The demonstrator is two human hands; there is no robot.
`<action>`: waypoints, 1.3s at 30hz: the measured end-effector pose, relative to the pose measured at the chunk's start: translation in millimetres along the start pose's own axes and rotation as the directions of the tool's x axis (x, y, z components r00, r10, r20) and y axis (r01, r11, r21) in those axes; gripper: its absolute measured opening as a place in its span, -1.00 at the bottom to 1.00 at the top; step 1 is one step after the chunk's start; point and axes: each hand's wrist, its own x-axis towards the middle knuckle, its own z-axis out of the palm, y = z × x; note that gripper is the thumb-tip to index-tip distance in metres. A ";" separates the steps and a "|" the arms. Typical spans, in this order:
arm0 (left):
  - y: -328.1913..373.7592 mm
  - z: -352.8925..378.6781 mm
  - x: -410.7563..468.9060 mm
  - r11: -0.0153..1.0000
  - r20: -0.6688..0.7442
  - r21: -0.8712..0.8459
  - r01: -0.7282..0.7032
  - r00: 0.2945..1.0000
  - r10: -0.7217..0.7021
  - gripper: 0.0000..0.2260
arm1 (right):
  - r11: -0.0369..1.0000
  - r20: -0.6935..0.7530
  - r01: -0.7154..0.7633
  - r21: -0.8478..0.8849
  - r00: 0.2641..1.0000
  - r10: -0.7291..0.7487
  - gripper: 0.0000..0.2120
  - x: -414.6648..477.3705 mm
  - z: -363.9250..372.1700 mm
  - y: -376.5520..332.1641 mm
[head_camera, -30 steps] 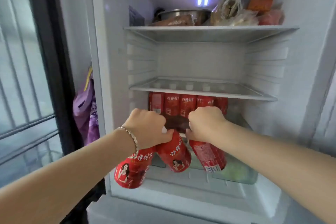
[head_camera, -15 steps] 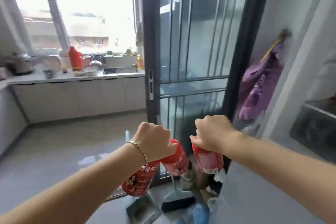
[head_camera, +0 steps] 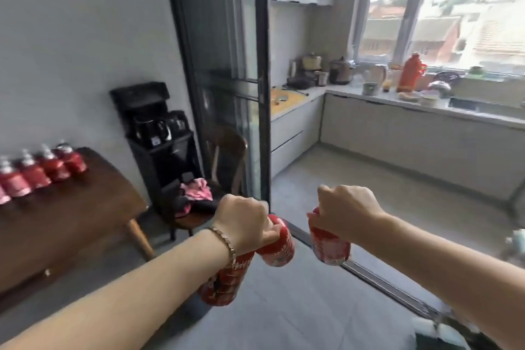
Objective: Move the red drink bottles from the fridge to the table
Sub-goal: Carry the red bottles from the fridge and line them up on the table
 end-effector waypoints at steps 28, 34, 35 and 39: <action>-599.5 207.3 -226.1 0.485 0.295 0.129 0.865 0.434 -0.851 -0.56 | 0.685 0.034 0.672 0.282 0.707 -0.707 -0.56 463.7 12.2 -655.8; -700.0 281.8 -252.2 0.437 0.368 0.084 0.895 0.380 -0.849 -0.56 | 0.720 0.145 0.535 0.442 0.750 -0.646 -0.67 535.9 61.2 -757.6; -715.7 295.9 -256.1 0.431 0.374 0.065 0.900 0.378 -0.847 -0.56 | 0.728 0.164 0.509 0.459 0.757 -0.633 -0.68 546.1 72.2 -773.1; -772.4 343.1 -267.7 0.481 0.429 0.048 0.875 0.417 -0.801 -0.55 | 0.755 0.281 0.386 0.531 0.760 -0.586 -0.70 576.1 105.7 -828.9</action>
